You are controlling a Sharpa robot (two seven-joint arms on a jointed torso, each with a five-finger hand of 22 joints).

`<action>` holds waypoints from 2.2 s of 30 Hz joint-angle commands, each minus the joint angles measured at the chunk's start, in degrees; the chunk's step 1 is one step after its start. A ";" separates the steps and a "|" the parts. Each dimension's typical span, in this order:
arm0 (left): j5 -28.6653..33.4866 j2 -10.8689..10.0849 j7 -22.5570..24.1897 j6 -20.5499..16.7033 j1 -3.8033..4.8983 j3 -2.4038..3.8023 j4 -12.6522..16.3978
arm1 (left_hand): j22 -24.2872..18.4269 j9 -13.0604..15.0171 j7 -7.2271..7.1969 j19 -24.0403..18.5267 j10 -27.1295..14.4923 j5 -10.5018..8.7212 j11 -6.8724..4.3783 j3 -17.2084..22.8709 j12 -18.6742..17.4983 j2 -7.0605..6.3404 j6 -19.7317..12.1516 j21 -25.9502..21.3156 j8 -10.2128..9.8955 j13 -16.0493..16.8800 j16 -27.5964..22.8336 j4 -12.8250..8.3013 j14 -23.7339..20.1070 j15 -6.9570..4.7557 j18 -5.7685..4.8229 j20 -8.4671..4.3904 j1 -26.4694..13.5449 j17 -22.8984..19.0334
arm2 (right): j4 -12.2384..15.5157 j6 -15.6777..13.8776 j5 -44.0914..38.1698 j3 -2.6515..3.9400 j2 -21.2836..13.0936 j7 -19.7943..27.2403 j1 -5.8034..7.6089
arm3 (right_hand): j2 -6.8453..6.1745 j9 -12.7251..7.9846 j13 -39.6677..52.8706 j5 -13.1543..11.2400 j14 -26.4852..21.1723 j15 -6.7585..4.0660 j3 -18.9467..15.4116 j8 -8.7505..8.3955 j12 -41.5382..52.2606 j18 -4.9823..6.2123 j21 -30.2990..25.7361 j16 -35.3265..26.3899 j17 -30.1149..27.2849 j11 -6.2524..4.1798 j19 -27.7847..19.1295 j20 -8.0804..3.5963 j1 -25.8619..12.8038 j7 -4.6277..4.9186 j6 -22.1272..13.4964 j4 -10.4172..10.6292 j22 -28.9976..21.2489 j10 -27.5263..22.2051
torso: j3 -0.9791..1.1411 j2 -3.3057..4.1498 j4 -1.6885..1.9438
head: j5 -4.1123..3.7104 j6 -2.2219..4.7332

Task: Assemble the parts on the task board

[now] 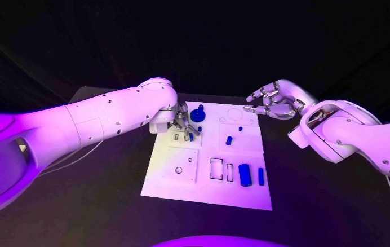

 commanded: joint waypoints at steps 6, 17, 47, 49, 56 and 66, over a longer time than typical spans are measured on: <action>1.22 0.19 0.38 1.42 -0.04 0.02 0.14 | 0.20 0.23 -0.13 0.28 -0.29 0.00 -0.19 0.58 0.21 0.49 -0.19 0.41 0.45 0.03 0.18 -0.58 6.14 -0.32 -0.98 0.05 1.57 15.09 | -0.17 0.57 -0.61 0.00 0.14 0.01 -0.08 | 0.76 0.12 -0.01 0.33 3.07 -0.26 -0.36 0.41 0.14 0.47 0.00 -0.31 2.57 -0.12 0.27 -0.34 -0.10 -0.15 -0.40 0.13 8.08 0.19 | 0.01 0.02 -0.04 | -0.03 -0.03; 1.69 0.21 0.53 1.54 -0.04 0.03 0.08 | 0.47 0.46 -0.17 0.19 -0.44 0.03 -0.24 2.50 0.18 2.17 -0.41 0.60 0.35 0.02 0.18 -1.27 6.14 -0.35 -1.00 0.06 3.84 15.09 | -0.29 0.60 -0.61 0.00 0.25 0.03 -0.14 | 0.80 0.13 -0.02 0.36 3.06 -0.26 -0.36 0.43 0.13 0.48 -0.04 -0.35 2.52 -0.12 0.25 -0.34 -0.09 -0.16 -0.41 0.15 8.06 0.19 | 0.01 0.07 0.01 | 0.03 -0.14; 3.44 -2.33 2.43 -1.29 -0.04 0.21 2.10 | 1.01 -0.83 -0.37 -0.08 -1.02 0.08 -0.56 17.02 -1.31 0.63 -0.65 0.93 -3.22 -0.96 0.18 -4.04 6.14 -0.60 -1.01 -0.17 10.08 15.09 | -0.31 0.83 -0.61 0.00 0.15 -0.07 -0.28 | 0.95 0.17 0.06 0.47 3.08 -0.27 -0.38 0.48 0.21 0.47 -0.03 -0.34 2.55 -0.14 0.26 -0.34 -0.01 -0.16 -0.42 0.17 8.07 0.27 | 0.06 0.03 0.12 | 0.29 -0.15; 3.64 -2.95 2.66 -2.06 -0.03 0.25 2.70 | 0.96 -0.86 -0.45 -0.12 -0.81 0.06 -0.51 18.78 -1.20 -0.28 -0.44 0.89 -3.41 -0.84 0.18 -3.80 6.14 -0.64 -0.99 -0.19 9.58 15.09 | -0.34 0.82 -0.61 0.00 0.14 -0.08 -0.28 | 0.95 0.17 0.06 0.47 3.08 -0.27 -0.38 0.48 0.21 0.47 -0.03 -0.34 2.55 -0.14 0.26 -0.34 -0.01 -0.16 -0.42 0.17 8.07 0.27 | 0.08 0.01 0.16 | 0.31 -0.16; 4.53 -4.90 3.19 -4.77 -0.02 0.34 4.75 | 0.93 -0.82 -0.49 -0.16 -0.44 0.12 -0.64 23.78 -1.15 -2.60 0.11 0.84 -3.70 -0.76 0.18 -3.48 6.14 -0.69 -0.97 -0.26 8.33 15.09 | -0.50 0.83 -0.58 0.00 0.24 -0.05 -0.41 | 0.98 0.19 0.02 0.56 3.07 -0.27 -0.40 0.50 0.19 0.48 -0.05 -0.35 2.53 -0.15 0.27 -0.35 0.06 -0.17 -0.44 0.16 8.07 0.25 | 0.06 0.12 0.11 | 0.59 -0.21; 4.63 -6.13 3.20 -5.50 -0.08 0.35 5.76 | 0.96 -0.18 -0.45 -0.19 -0.11 0.04 -0.59 33.80 -1.26 -6.95 0.53 0.76 -3.81 -0.88 0.18 -3.98 6.14 -0.66 -0.95 -0.20 4.49 15.09 | -0.54 0.86 -0.56 0.00 0.21 -0.05 -0.61 | 0.98 0.19 0.02 0.56 3.07 -0.27 -0.40 0.50 0.19 0.48 -0.05 -0.35 2.53 -0.15 0.27 -0.35 0.06 -0.17 -0.44 0.16 8.07 0.25 | 0.01 0.11 0.06 | 0.72 -0.47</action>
